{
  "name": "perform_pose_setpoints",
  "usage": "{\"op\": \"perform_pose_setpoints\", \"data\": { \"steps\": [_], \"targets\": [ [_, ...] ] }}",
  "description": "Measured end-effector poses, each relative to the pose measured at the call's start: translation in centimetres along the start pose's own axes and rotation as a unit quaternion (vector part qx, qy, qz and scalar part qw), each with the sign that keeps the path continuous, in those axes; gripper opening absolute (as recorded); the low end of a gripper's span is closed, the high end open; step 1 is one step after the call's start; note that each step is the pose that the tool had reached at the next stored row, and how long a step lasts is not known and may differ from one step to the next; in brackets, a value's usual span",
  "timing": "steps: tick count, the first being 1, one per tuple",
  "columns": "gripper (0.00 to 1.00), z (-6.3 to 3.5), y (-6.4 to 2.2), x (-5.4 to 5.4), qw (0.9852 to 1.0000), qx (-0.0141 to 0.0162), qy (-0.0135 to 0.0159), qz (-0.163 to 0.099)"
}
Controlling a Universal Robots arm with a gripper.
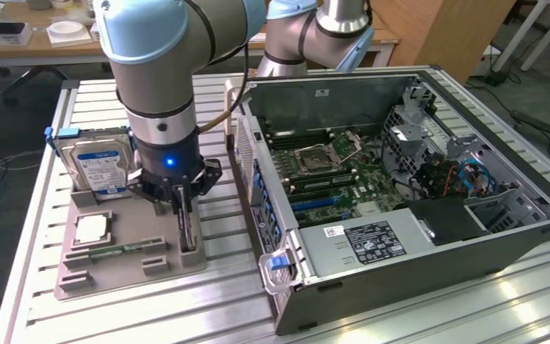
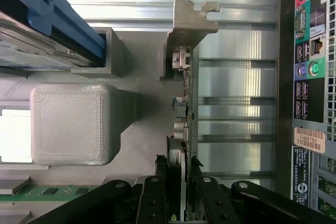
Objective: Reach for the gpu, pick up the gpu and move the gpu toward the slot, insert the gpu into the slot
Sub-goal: 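Pick up the gpu and move the gpu toward the slot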
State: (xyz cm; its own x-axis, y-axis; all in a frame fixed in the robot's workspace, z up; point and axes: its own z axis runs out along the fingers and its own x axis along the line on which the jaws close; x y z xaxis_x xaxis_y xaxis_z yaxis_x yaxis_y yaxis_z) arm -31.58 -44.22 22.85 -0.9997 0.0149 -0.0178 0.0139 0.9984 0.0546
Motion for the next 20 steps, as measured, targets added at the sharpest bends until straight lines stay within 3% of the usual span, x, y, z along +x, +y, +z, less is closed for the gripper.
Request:
{"op": "perform_pose_setpoints", "data": {
  "steps": [20],
  "targets": [
    [0.26,-1.19,0.07,0.0,1.0000,0.0000,0.0000,0.000]
  ]
}}
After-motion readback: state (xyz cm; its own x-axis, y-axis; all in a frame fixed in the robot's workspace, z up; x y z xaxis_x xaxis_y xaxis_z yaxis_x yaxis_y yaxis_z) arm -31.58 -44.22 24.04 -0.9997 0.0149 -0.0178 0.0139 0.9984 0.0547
